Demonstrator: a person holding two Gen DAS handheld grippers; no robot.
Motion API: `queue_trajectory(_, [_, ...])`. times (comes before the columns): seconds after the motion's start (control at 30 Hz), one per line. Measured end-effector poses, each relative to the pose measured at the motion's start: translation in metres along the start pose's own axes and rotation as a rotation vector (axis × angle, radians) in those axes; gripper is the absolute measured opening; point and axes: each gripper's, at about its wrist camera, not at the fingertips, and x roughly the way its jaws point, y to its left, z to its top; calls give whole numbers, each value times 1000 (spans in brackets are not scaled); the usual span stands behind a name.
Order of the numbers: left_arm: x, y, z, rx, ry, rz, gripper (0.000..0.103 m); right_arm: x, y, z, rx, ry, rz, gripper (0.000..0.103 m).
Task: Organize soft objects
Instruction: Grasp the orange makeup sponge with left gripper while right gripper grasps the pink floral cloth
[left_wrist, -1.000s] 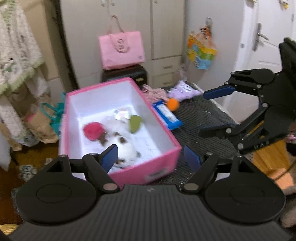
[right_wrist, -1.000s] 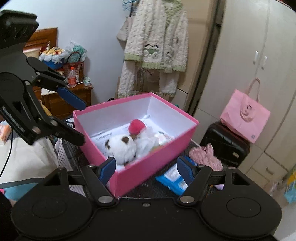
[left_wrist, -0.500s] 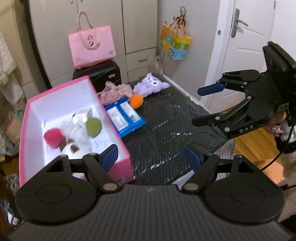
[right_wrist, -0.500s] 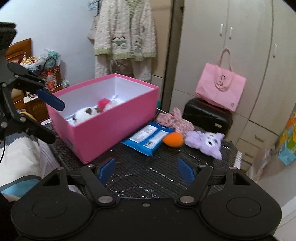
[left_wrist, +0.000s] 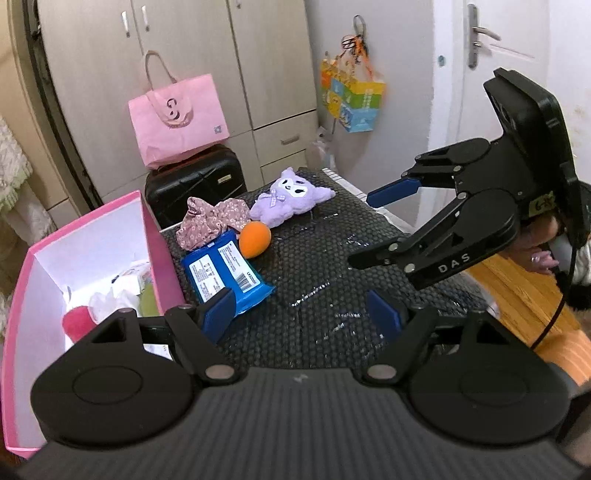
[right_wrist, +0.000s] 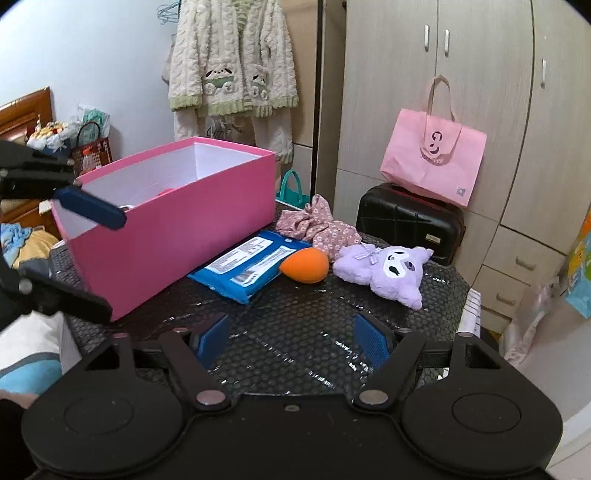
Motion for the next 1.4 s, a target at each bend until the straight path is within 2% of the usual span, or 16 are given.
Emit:
queue_trajectory(0.2, [29, 9, 18, -110, -43, 73, 77, 25, -21, 4, -18, -67, -5, 79])
queue_trajectory(0.4, [61, 15, 35, -195, -108, 164, 74, 53, -44, 30, -63, -83, 8, 79])
queue_trajectory(0.6, [106, 15, 31, -220, -96, 224, 68, 89, -82, 60, 34, -21, 97, 79])
queue_trajectory(0.8, [152, 25, 22, -306, -48, 207, 68, 132, -87, 72, 86, 38, 198, 79])
queue_trajectory(0.87, [163, 22, 19, -273, -58, 258, 68, 143, -85, 76, 81, 51, 221, 79])
queue_trajectory(0.93, [170, 15, 16, -199, -105, 309, 67, 155, -84, 80, 75, 65, 233, 79])
queue_trajectory(1.0, [178, 15, 14, -190, -95, 304, 60, 166, -84, 83, 75, 83, 246, 79])
queue_trajectory(1.07, [184, 18, 14, -215, -85, 272, 59, 178, -84, 86, 83, 103, 252, 79])
queue_trajectory(1.23, [190, 11, 13, -149, -97, 326, 45, 204, -83, 87, 110, 158, 264, 79])
queue_trajectory(1.27, [190, 9, 12, -143, -101, 325, 39, 210, -82, 87, 120, 171, 258, 79])
queue_trajectory(1.37, [188, 5, 11, -135, -109, 329, 36, 218, -79, 84, 126, 172, 243, 80])
queue_trajectory(1.4, [187, 4, 10, -132, -112, 331, 36, 217, -78, 84, 128, 167, 240, 75])
